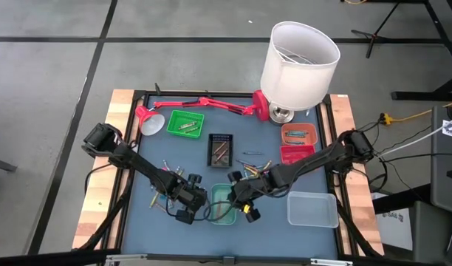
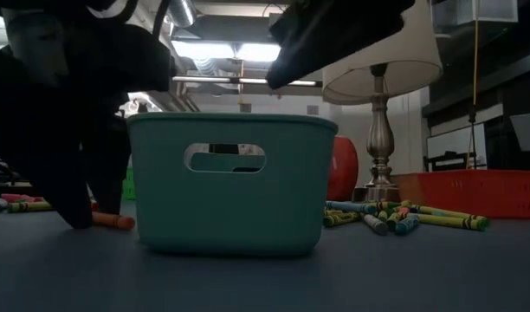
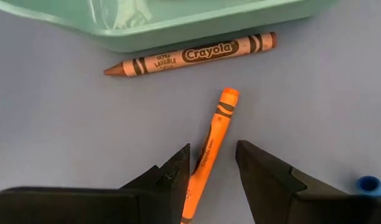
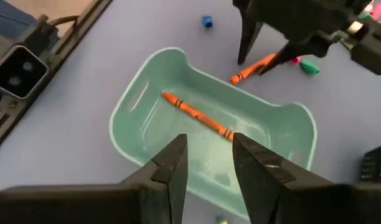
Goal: Sort crayons
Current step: Put the orange crayon into the light green bin
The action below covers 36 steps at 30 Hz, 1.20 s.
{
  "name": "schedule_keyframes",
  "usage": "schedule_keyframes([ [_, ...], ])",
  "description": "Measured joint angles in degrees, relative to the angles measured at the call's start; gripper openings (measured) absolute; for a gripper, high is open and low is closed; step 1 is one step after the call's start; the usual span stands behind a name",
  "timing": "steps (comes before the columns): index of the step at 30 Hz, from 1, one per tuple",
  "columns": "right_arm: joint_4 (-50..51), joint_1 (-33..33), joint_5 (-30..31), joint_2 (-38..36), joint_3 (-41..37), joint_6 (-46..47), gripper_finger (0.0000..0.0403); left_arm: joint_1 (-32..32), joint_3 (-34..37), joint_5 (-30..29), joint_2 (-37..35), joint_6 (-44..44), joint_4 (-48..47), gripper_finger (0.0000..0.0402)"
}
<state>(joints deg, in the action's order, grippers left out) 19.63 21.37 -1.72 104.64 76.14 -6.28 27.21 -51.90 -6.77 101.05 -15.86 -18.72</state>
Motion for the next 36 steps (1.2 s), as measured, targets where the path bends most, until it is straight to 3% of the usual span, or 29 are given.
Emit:
schedule_keyframes([
  [6, 18.1, 0.0, 0.2, 0.0, 8.7, 2.1, 0.0124, -0.7, 0.0, 0.7, 0.3, 0.0, 0.0, 0.0111],
  [17, 39.3, 0.1, 0.4, 0.0, 17.6, 3.2, 0.0124, -1.0, 0.1, 1.0, 0.4, 0.0, 0.0, 0.0009],
  [24, 48.0, 0.1, 1.0, -0.8, 17.7, 6.0, 0.0124, -1.0, 0.1, 0.8, 0.4, 0.0, 0.0, 0.0011],
  [36, 53.1, 0.1, 1.2, -2.9, 17.6, 6.0, 0.0124, -0.9, 0.4, 2.7, -5.2, -0.5, -1.3, 0.0011],
])
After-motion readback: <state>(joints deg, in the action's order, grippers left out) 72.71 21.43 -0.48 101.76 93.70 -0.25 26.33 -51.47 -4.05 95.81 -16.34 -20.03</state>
